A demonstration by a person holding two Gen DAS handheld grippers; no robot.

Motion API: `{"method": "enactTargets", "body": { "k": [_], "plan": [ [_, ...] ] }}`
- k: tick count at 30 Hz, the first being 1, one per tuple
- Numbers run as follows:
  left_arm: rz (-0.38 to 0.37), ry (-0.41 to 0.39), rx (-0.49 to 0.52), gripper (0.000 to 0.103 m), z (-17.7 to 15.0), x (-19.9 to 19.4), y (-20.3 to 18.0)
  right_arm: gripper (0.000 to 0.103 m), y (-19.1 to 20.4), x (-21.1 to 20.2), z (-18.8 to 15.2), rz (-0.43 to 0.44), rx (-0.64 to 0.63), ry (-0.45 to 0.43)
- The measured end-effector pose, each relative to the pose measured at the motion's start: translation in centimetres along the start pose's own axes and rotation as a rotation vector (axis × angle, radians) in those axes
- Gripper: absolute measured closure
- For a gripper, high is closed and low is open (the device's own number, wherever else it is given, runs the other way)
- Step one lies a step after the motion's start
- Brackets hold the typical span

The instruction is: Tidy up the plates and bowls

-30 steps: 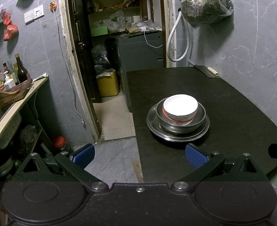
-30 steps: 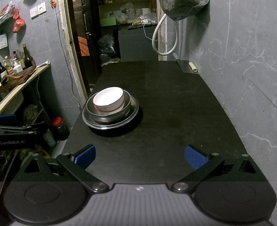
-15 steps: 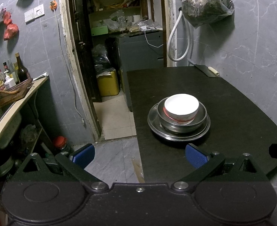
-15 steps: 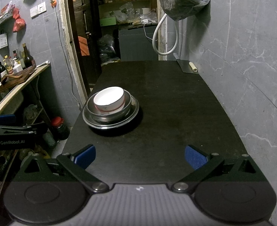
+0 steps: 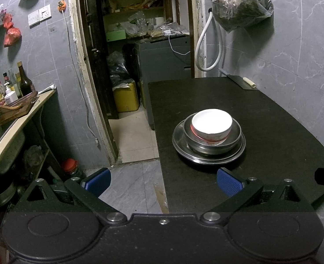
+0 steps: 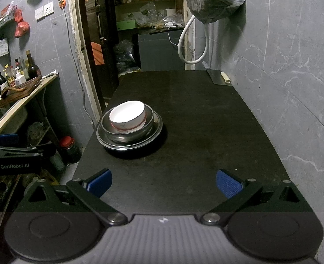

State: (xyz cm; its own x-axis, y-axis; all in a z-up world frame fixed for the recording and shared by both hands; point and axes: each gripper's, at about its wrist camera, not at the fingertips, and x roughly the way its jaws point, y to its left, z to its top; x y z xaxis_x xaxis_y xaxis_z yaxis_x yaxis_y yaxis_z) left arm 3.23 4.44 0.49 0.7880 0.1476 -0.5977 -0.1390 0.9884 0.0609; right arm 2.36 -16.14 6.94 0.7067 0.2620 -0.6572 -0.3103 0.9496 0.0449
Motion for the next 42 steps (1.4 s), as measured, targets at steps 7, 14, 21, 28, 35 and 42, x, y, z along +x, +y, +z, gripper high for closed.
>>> {"method": "enactTargets", "body": {
  "k": [7,14,21,28,35,42],
  "plan": [
    [0.0,0.0,0.0,0.001,-0.02,0.01,0.0,0.0,0.02,0.0,-0.01,-0.001,0.0,0.001],
    [0.0,0.001,0.0,0.001,-0.02,0.03,-0.01,0.0,0.05,-0.02,0.02,-0.001,0.0,0.002],
    [0.0,0.001,-0.001,0.001,-0.02,0.05,0.02,0.0,0.04,0.01,-0.01,0.0,-0.001,0.001],
    [-0.001,0.001,-0.001,0.001,-0.03,0.08,0.01,0.0,0.09,-0.04,0.0,-0.002,-0.001,0.002],
    [-0.002,0.004,-0.001,0.001,-0.03,-0.02,0.03,0.0,0.28,-0.08,-0.09,-0.005,0.0,0.004],
    [-0.014,0.011,-0.003,0.001,-0.15,0.36,0.26,0.0,0.83,0.21,-0.22,-0.015,-0.001,0.014]
  ]
}}
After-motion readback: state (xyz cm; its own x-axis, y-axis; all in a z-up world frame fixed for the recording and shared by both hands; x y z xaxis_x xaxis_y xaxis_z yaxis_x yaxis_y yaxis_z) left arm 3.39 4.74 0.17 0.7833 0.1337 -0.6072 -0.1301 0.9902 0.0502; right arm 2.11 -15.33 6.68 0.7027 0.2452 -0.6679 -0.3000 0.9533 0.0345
